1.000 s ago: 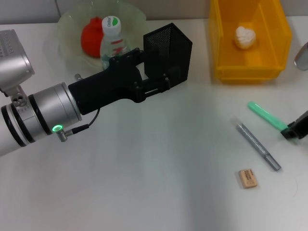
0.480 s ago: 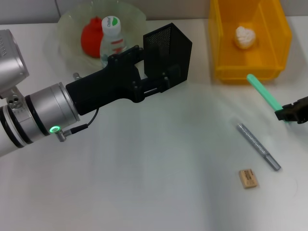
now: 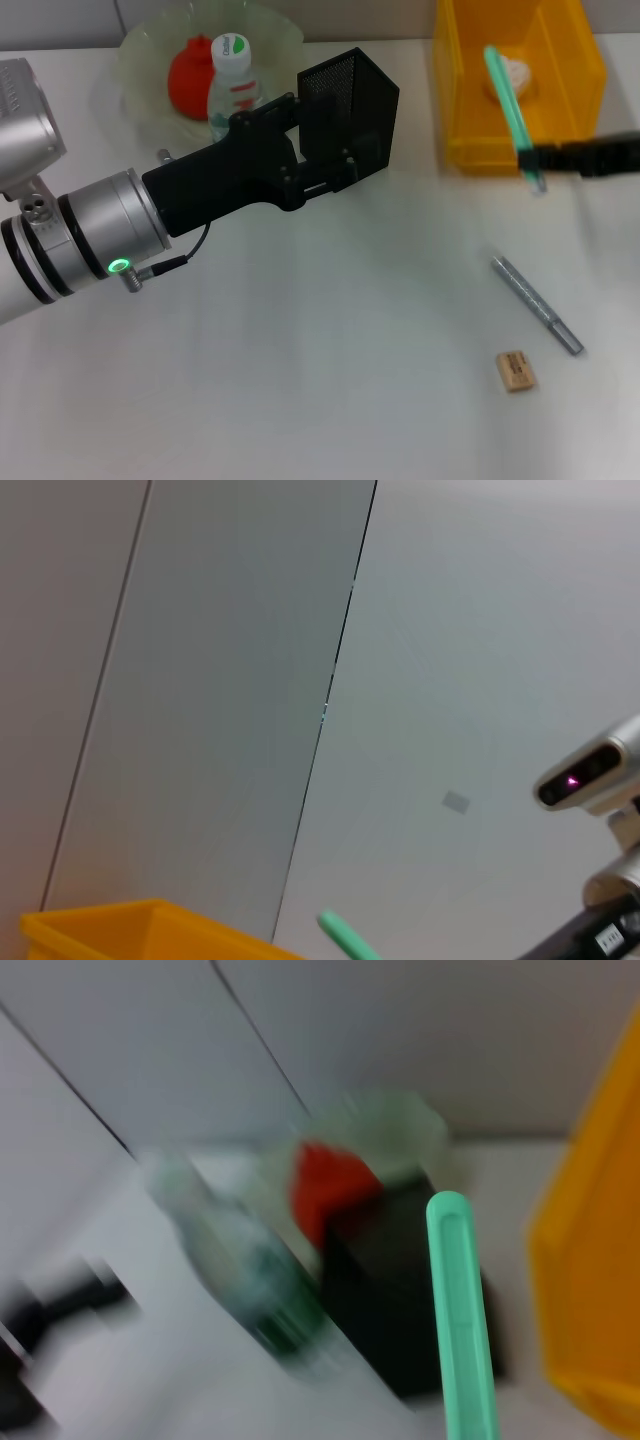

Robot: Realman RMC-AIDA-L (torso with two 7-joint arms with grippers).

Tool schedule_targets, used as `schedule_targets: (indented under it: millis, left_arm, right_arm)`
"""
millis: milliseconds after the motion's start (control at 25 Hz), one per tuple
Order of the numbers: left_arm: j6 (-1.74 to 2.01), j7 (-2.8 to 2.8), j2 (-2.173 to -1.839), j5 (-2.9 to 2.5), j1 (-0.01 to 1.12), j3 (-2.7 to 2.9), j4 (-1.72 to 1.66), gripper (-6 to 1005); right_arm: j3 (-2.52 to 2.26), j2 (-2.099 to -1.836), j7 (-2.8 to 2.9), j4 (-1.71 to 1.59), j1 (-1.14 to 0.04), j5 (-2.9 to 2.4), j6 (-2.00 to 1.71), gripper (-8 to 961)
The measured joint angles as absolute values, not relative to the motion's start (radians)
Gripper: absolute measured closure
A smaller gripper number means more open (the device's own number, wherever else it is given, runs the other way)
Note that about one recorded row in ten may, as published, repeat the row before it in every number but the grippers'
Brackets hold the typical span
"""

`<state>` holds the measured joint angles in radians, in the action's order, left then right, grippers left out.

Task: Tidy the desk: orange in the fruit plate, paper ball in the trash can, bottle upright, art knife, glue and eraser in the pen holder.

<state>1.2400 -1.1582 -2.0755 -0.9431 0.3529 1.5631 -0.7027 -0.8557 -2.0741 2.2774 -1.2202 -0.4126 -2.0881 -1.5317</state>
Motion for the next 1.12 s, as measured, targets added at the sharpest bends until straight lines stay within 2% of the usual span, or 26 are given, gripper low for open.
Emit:
schedule_targets:
  millis: [120,160,200,360,440,560,880,1120]
  left_arm:
    - [1.244,-1.164,-2.074,-0.943,0.354,1.563,-0.704,230]
    - [1.249,-1.165,-2.072,-0.943,0.354,1.558,-0.708,230]
    - [1.249,-1.165,-2.072,-0.943,0.354,1.558,-0.708,230]
    - [1.259,-1.159,-2.072,-0.943,0.352,1.536,-0.703,230]
    - [1.261,-1.158,-2.072,-0.943,0.352,1.536,-0.703,230]
    - [1.278,-1.158,-2.073,-0.943,0.352,1.536,-0.703,230]
    - [1.291,-1.154,-2.071,-0.943,0.348,1.511,-0.703,229]
    - [1.292,-1.154,-2.071,-0.943,0.349,1.511,-0.695,229]
  right_arm:
    - [-0.803,-2.049,2.315,-1.112,-0.471,-2.032,-1.554,780]
    - [-0.787,-2.023,2.352,-1.053,-0.510,-2.024,-1.567,780]
    - [-0.787,-2.023,2.352,-1.053,-0.510,-2.024,-1.567,780]
    - [-0.770,-1.974,2.410,-0.912,-0.596,-1.937,-1.587,780]
    - [-0.769,-1.968,2.410,-0.881,-0.608,-1.914,-1.589,780]
    - [-0.766,-1.941,2.404,-0.717,-0.664,-1.804,-1.586,780]
    - [-0.755,-1.936,2.408,-0.646,-0.684,-1.781,-1.547,780]
    - [-0.729,-1.958,2.380,-0.562,-0.685,-1.725,-1.523,780]
